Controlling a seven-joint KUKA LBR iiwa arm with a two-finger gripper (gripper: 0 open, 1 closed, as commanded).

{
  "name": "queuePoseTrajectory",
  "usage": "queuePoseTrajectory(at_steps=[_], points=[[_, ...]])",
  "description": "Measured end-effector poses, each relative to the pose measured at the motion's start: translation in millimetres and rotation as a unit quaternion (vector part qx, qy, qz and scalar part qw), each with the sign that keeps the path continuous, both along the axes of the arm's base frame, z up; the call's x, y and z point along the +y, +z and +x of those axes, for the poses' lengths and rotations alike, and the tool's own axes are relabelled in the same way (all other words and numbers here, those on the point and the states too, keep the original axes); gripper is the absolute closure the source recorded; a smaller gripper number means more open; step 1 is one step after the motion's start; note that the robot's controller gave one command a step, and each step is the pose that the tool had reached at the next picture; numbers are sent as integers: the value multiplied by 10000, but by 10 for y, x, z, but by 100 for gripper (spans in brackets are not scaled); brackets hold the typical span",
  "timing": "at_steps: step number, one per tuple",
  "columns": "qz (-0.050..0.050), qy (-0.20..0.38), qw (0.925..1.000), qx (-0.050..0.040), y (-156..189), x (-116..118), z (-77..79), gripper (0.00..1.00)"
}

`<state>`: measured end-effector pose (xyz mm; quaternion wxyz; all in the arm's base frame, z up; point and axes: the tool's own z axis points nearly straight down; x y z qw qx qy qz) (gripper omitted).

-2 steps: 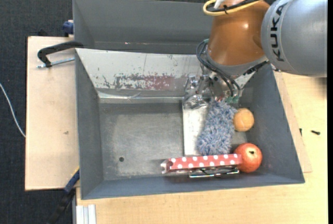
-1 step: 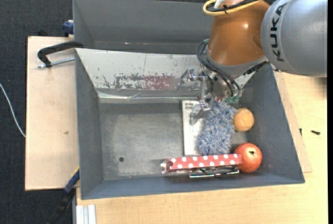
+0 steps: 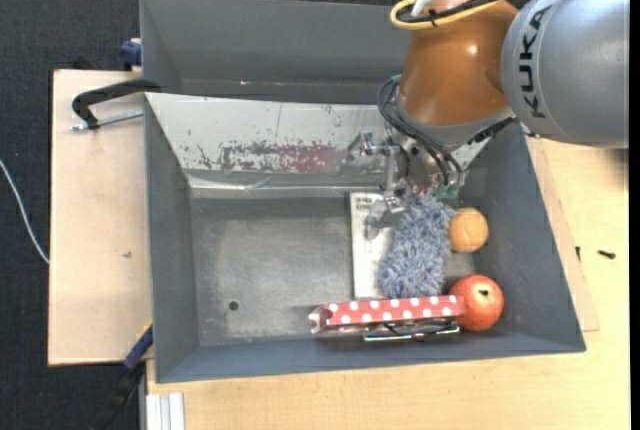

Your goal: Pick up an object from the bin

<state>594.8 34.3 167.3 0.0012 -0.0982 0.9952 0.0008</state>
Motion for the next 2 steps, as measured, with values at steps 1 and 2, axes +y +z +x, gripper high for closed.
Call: queuePoseTrajectory(at_steps=[1,2], points=[[-3,322,9995,-26,-500,-140,-191,0],[-3,406,9992,-13,-653,-188,-262,0]])
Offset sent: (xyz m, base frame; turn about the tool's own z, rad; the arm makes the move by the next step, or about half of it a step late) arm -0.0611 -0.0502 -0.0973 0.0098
